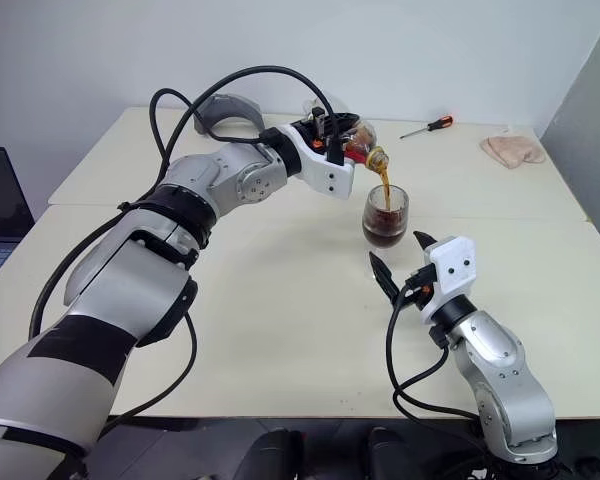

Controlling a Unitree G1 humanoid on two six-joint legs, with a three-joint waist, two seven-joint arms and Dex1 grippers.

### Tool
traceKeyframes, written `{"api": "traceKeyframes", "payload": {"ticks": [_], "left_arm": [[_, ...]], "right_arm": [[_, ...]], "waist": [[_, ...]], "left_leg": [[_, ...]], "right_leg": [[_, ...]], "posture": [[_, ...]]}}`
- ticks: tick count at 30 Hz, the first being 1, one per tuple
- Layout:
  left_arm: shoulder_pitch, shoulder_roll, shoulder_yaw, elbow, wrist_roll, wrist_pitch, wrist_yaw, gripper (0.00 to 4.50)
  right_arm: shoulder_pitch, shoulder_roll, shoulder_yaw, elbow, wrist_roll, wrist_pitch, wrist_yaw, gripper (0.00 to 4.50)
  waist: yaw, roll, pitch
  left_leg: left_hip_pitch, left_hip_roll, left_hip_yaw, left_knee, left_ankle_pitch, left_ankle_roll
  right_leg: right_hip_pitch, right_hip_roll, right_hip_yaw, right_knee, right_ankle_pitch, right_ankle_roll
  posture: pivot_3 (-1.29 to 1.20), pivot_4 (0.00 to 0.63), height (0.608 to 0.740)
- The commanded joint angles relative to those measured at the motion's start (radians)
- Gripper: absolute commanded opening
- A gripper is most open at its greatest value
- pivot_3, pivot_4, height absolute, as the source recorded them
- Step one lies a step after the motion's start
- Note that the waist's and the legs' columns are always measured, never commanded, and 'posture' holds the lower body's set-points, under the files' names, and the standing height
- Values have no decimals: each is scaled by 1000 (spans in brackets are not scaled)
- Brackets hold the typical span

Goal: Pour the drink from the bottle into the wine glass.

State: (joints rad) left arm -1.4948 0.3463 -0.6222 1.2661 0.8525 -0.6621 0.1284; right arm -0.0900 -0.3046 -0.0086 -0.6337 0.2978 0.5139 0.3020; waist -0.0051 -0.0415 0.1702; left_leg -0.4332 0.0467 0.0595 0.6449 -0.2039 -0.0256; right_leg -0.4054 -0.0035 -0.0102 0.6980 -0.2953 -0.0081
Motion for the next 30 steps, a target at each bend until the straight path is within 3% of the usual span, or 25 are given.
{"api": "traceKeyframes", "payload": {"ticks": [1, 7, 15, 24, 26, 30], "left_arm": [[-37, 7, 15, -14, -18, -4, 11, 766], [-14, 1, 21, -24, -34, -26, -20, 763], [36, -13, 99, -37, -155, -34, -165, 763], [156, -73, 298, -136, -461, 47, -501, 757], [207, -94, 399, -187, -598, 168, -588, 756], [339, -78, 514, -331, -734, 340, -641, 756]], "right_arm": [[-1, 1, -9, -28, 9, -23, 4, 4500], [-9, 0, -8, -28, 15, -16, 8, 4500], [-13, -5, -8, -32, 29, -7, 23, 4500], [-6, -45, -21, -51, 71, 11, 69, 4500], [7, -71, -25, -65, 88, 25, 92, 4500], [26, -131, 1, -103, 146, 70, 159, 4500]], "waist": [[0, 0, 0], [0, 0, 0], [0, 0, 0], [-1, 0, 0], [-1, 0, 0], [-9, 1, -1]], "left_leg": [[0, 0, 0, 0, 0, 0], [0, 0, 0, 0, 0, 0], [0, 0, 0, 0, 0, 0], [0, 0, 0, 1, 0, 0], [0, 0, 0, 1, 0, 0], [1, 1, -1, 1, 0, 0]], "right_leg": [[0, 0, 0, 0, 0, 0], [0, 0, 0, 0, 0, 0], [0, 0, 0, 0, 0, 0], [0, 0, 0, 1, 0, 0], [0, 0, 0, 1, 0, 0], [0, 0, 0, 1, 0, -1]], "posture": [[0, 150, 740], [0, 150, 740], [0, 150, 740], [0, 150, 740], [0, 150, 740], [0, 150, 740]]}}
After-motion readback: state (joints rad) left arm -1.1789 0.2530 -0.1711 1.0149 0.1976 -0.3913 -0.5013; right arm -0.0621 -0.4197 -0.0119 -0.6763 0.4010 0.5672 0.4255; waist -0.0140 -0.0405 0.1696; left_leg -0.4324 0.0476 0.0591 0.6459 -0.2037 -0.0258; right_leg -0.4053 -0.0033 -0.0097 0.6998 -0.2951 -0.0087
